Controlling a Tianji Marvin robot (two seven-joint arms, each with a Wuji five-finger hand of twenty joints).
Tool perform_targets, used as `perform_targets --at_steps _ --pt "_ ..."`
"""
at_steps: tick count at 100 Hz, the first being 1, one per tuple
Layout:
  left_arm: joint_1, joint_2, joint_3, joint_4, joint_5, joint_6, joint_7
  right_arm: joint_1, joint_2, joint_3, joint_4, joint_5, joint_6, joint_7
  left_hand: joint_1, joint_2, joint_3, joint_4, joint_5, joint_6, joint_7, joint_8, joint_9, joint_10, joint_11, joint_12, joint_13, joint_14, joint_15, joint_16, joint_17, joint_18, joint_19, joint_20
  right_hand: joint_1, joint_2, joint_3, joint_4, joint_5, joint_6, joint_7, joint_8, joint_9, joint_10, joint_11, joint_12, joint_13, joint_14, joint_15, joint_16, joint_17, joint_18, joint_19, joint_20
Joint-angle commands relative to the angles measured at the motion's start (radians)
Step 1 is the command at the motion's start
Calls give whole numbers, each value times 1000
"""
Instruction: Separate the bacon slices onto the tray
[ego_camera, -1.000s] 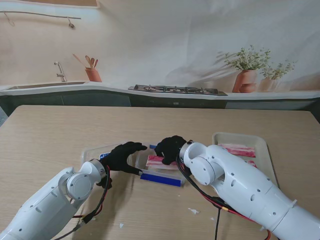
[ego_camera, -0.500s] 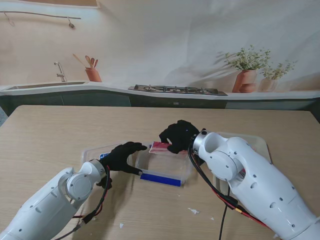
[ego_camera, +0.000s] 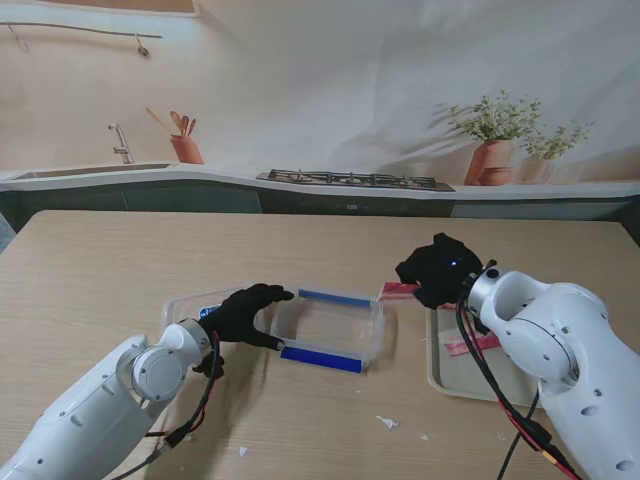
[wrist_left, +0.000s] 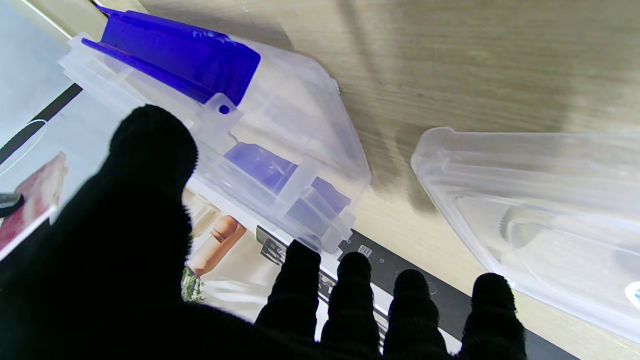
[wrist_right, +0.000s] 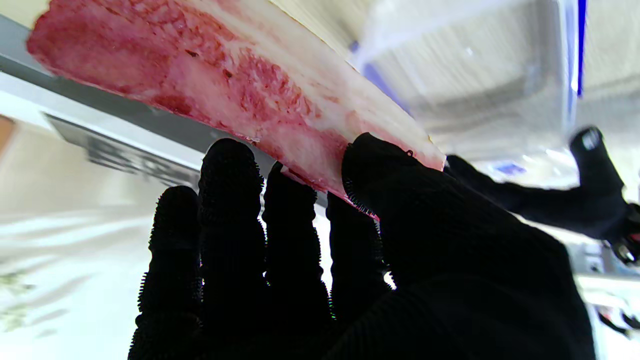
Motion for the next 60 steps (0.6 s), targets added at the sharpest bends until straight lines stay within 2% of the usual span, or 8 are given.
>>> perform_targets --at_steps 1,26,60 --pt "0 -1 2 -4 -1 6 -15 -48 14 29 -2 -22 3 33 -3 21 -14 32 8 40 -3 2 -3 -30 -2 -9 -21 -25 -6 11 -14 4 -37 -11 52 80 60 -12 16 -67 51 41 -7 -23 36 23 -17 -20 6 13 -22 3 6 20" --pt "-2 -2 7 -4 -1 8 -14 -174 10 128 -16 -117 41 41 -4 23 -15 32 5 42 -4 1 -3 -31 -3 -9 -22 -26 -6 10 -14 4 -37 -10 56 82 51 -10 14 -62 47 42 -8 -20 33 24 -18 -20 1 14 -20 3 0 20" --pt "-9 -2 18 -1 -2 12 -17 -256 1 144 21 -160 143 -14 -2 24 -16 33 3 42 -4 1 -4 -29 -4 -10 -22 -25 -7 11 -14 5 -37 -10 56 76 48 -9 23 -68 44 34 -2 -21 27 20 -10 -19 -6 12 -7 0 1 23"
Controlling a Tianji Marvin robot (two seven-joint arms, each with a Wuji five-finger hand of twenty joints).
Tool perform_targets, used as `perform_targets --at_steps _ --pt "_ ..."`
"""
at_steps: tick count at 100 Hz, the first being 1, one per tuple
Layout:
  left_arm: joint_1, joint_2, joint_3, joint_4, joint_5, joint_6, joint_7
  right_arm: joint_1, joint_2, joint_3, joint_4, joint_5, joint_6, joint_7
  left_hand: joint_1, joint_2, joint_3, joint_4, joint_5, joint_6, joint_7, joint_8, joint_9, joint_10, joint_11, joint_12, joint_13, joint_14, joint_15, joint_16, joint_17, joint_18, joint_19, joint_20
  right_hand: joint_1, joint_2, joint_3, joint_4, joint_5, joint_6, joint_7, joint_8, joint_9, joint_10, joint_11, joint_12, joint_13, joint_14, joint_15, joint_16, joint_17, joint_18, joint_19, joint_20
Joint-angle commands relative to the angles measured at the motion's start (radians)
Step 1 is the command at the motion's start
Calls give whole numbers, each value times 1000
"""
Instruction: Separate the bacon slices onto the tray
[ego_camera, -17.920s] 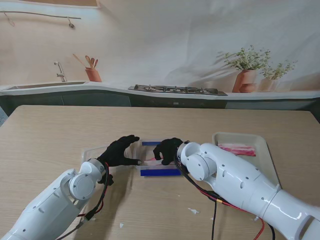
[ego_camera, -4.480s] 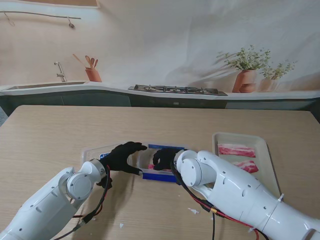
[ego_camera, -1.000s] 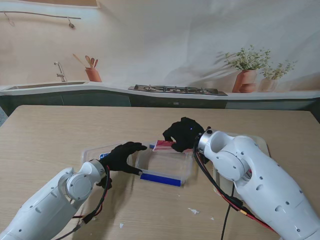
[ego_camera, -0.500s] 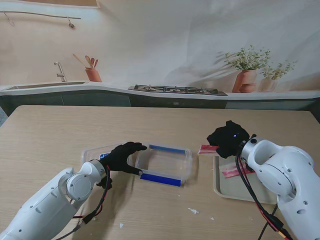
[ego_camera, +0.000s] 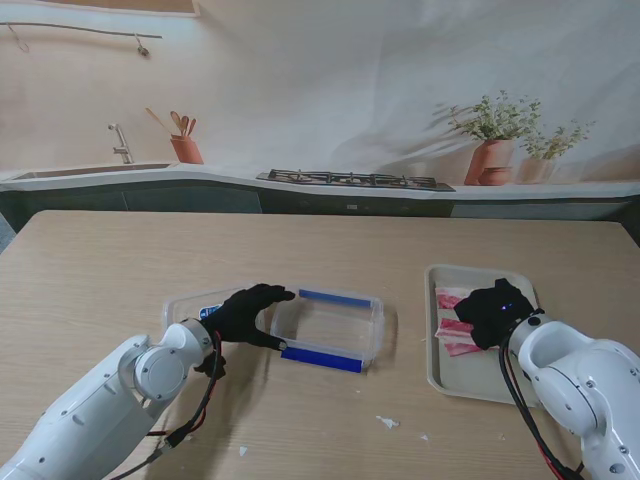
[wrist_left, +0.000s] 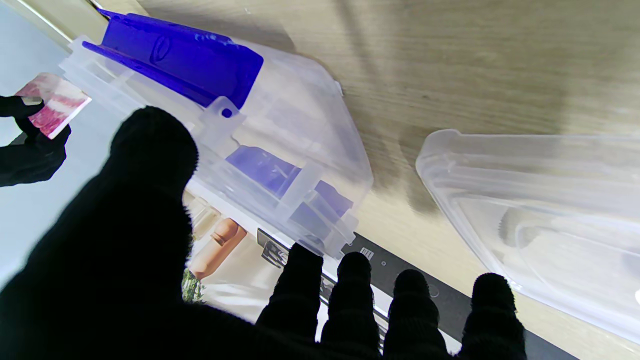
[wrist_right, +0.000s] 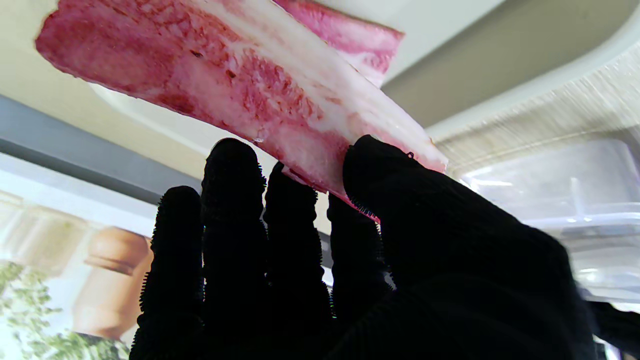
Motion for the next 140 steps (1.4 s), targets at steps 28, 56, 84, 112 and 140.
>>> perform_targets --at_steps 28,56,84,112,140 --pt "0 -3 3 -2 0 8 -14 -48 -10 -3 18 24 86 67 -3 18 -17 33 8 23 -3 1 -3 -28 -4 -10 -22 -24 -8 11 -14 4 -37 -10 58 68 47 -8 28 -64 47 20 5 -15 29 20 3 -6 -2 12 7 7 10 27" --pt "0 -3 1 0 2 6 -12 -20 -6 -40 87 67 110 52 -2 19 -19 34 9 23 -3 1 -3 -31 -4 -10 -22 -25 -8 11 -14 3 -37 -10 56 74 42 -6 20 -80 49 25 -4 -27 29 20 -7 -10 -6 12 -4 2 6 26" --pt "1 -3 0 0 1 6 -12 9 -2 -57 125 74 100 65 -3 18 -20 34 8 22 -3 1 -3 -31 -4 -10 -22 -26 -8 11 -14 4 -37 -9 52 77 38 -4 20 -103 47 27 -8 -42 26 19 -17 -19 -14 9 -11 -5 2 24" --pt "1 -3 0 -1 1 9 -14 44 3 -78 156 76 108 103 -3 19 -20 34 8 23 -3 1 -3 -30 -4 -10 -21 -26 -8 11 -15 3 -37 -9 51 83 33 -4 14 -102 45 28 -12 -44 26 20 -17 -21 -15 9 -12 -6 1 24" --pt "1 -3 0 -1 1 11 -14 61 3 -104 193 74 145 82 -2 19 -20 34 8 24 -3 1 -3 -29 -4 -10 -22 -26 -8 11 -14 4 -37 -9 45 68 10 -8 -6 -112 32 11 -29 -59 18 6 -27 -33 -24 6 -8 -11 2 23"
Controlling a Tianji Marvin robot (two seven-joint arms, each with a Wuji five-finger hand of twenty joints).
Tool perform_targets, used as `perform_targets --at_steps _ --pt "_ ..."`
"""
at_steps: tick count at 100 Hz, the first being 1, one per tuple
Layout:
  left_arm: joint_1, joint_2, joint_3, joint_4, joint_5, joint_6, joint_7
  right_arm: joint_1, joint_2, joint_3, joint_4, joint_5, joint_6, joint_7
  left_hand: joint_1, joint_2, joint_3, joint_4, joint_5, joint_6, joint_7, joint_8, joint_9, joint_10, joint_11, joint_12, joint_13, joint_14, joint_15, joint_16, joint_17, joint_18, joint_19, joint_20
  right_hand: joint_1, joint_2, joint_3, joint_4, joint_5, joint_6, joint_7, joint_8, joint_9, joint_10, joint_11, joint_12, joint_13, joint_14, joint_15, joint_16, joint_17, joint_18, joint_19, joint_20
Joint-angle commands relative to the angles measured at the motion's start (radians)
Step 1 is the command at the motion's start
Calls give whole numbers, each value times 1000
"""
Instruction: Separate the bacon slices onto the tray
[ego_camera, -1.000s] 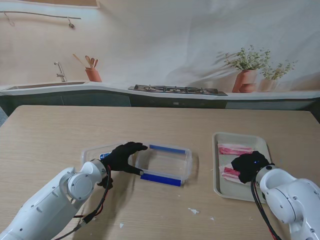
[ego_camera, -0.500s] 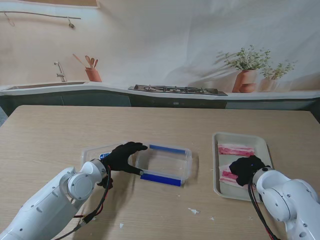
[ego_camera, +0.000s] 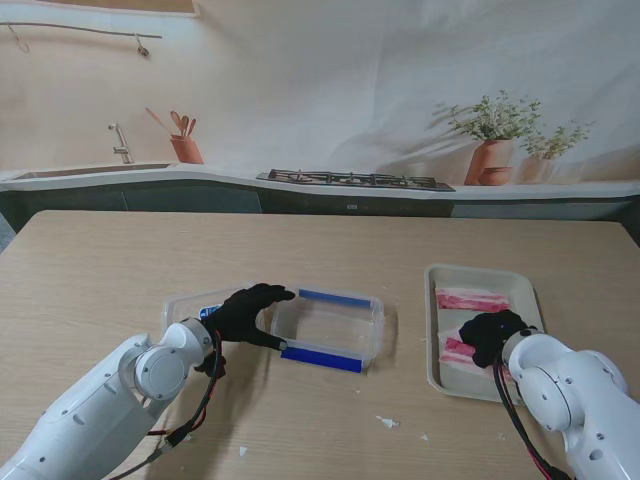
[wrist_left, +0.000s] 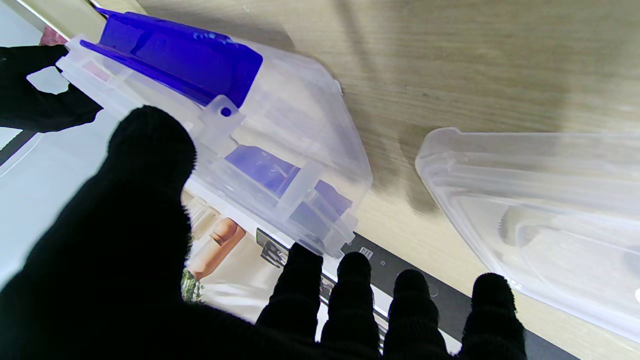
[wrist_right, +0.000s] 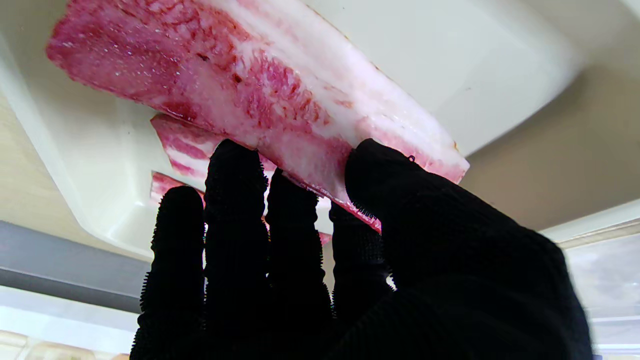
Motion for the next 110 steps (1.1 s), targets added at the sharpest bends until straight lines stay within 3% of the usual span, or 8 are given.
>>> perform_targets --at_steps 1,11,23,32,41,44,65,110 --pt "3 -2 -1 -1 0 7 -15 -8 -7 -8 14 -4 9 8 -2 19 -10 34 7 23 -3 1 -4 -29 -4 -10 -22 -26 -8 11 -14 4 -37 -9 46 42 29 -8 10 -99 37 5 0 -50 18 5 -17 -19 -1 5 -11 -10 2 23" --pt "2 -2 -1 -1 0 6 -16 -7 -6 -11 13 -28 9 17 -2 20 -10 34 7 23 -3 0 -3 -29 -4 -10 -22 -25 -8 11 -15 4 -37 -9 21 31 1 2 -39 -92 12 -42 -54 -58 -3 -27 -63 -13 -48 -16 -40 -18 -11 16" --pt "3 -2 -2 -1 0 7 -14 -6 -4 -9 11 -35 -1 40 -2 20 -11 34 7 23 -3 0 -3 -30 -4 -10 -22 -26 -8 11 -15 3 -37 -9 -9 48 -33 18 -86 -34 -81 -207 -121 -59 -97 -146 -144 1 -185 -88 -103 -13 -75 -13" --pt "3 -2 -2 -2 0 8 -15 -6 -4 -7 10 -30 -2 40 -2 21 -11 34 6 23 -4 0 -5 -24 -6 -11 -23 -23 -9 11 -15 3 -37 -9 -50 72 -30 39 -68 3 -206 -256 -156 -58 -148 -231 -186 13 -278 -139 -130 -9 -116 -32" --pt "3 -2 -2 -1 1 8 -16 -13 -4 1 0 -26 -9 45 -3 22 -12 34 5 23 -4 0 -5 -24 -7 -12 -23 -24 -9 11 -15 2 -37 -9 -113 100 -17 100 -49 31 -371 -221 -192 -48 -209 -315 -229 25 -358 -183 -152 -9 -148 -42" --pt "2 -2 -2 -1 1 8 -15 -17 -4 4 -5 -24 -12 49 -3 21 -12 34 5 23 -4 0 -5 -24 -7 -12 -23 -23 -9 11 -16 2 -37 -9 -135 109 -22 130 -43 39 -438 -157 -210 -43 -225 -359 -250 31 -381 -192 -162 -9 -163 -44" --pt "-1 -2 1 3 0 7 -15 -43 -6 34 -33 -8 -38 33 -2 21 -12 34 5 23 -4 0 -5 -23 -7 -12 -23 -24 -10 11 -15 3 -37 -9 -214 129 -78 130 -119 45 -502 -158 -316 -38 -305 -410 -357 39 -473 -232 -196 -22 -194 -50" --pt "11 -11 -13 2 -1 -20 31 -125 -23 106 -109 54 -82 -112 -7 23 -16 33 -26 -20 -9 -1 -6 -20 -9 -13 -23 -23 -9 11 -11 6 -35 -8 -238 198 -207 151 -148 52 -516 -151 -365 -30 -309 -421 -433 42 -504 -253 -229 -30 -241 -36"
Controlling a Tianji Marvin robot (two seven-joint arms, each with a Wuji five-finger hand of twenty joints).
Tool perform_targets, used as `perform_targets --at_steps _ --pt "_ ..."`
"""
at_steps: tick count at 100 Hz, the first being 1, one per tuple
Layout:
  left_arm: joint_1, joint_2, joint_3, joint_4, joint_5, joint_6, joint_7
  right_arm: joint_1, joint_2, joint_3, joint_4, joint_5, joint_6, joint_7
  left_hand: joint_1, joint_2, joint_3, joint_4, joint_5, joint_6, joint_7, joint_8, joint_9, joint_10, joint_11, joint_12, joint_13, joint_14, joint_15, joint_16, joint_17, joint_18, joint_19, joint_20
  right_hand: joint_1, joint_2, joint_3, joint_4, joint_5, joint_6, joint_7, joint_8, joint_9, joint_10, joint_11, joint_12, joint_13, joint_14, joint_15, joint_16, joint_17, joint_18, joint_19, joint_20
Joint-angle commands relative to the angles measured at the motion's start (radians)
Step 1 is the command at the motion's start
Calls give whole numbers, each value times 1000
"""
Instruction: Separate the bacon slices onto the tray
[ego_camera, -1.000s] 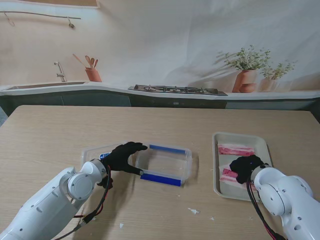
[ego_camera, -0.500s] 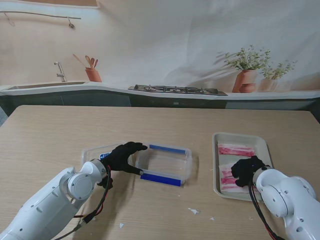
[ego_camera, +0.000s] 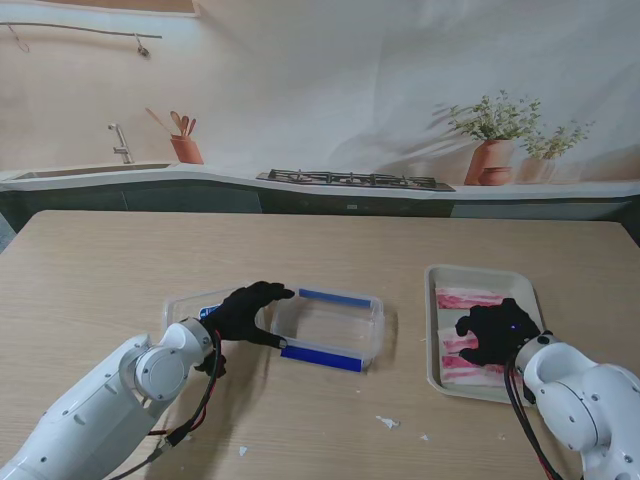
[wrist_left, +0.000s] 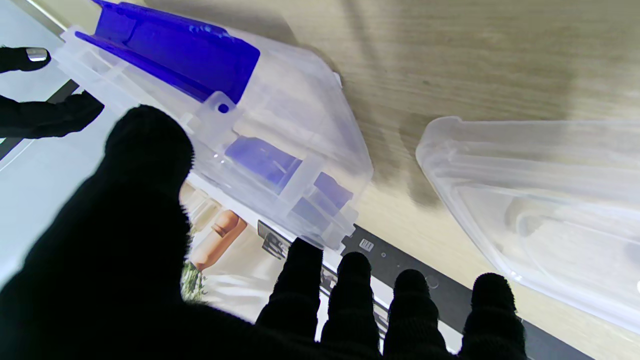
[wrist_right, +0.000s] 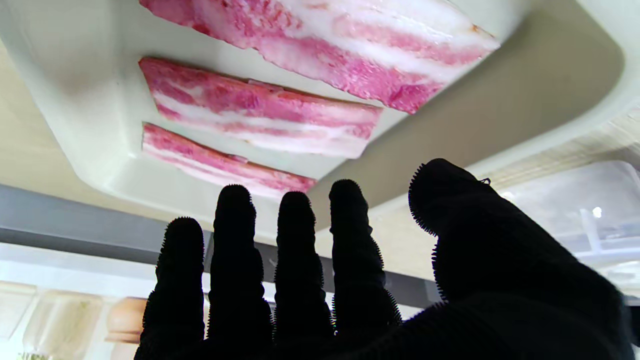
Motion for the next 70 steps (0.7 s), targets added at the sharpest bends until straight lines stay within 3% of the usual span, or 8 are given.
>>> perform_targets --at_steps 1,52,70 --pt "12 -8 -12 -9 -2 -9 5 -16 -9 1 -20 14 -5 15 -6 21 -6 33 -36 -16 -15 -1 -6 -19 -10 -13 -22 -22 -9 11 -10 6 -35 -8 -7 24 -26 47 -16 17 -12 10 -16 12 -12 -10 -28 27 -11 -13 -20 -10 -22 1" --pt "65 -16 -67 -75 -23 -52 49 -30 -20 -6 0 23 7 -105 -17 36 -25 30 -39 -30 -2 3 -7 -14 -14 -16 -23 -19 -8 13 -7 12 -34 -7 -2 24 -35 52 -14 17 -15 13 -11 15 -4 -8 -30 31 -2 -12 -23 -6 -39 2" --pt "93 -20 -99 -110 -38 -60 66 -41 -29 -3 6 46 -8 -210 -14 41 -34 32 -33 -28 -1 3 -8 -11 -15 -16 -24 -15 -9 12 -6 13 -33 -6 -6 31 -37 52 -31 18 -23 11 -39 17 -10 -9 -46 32 -6 -13 -23 -7 -40 4"
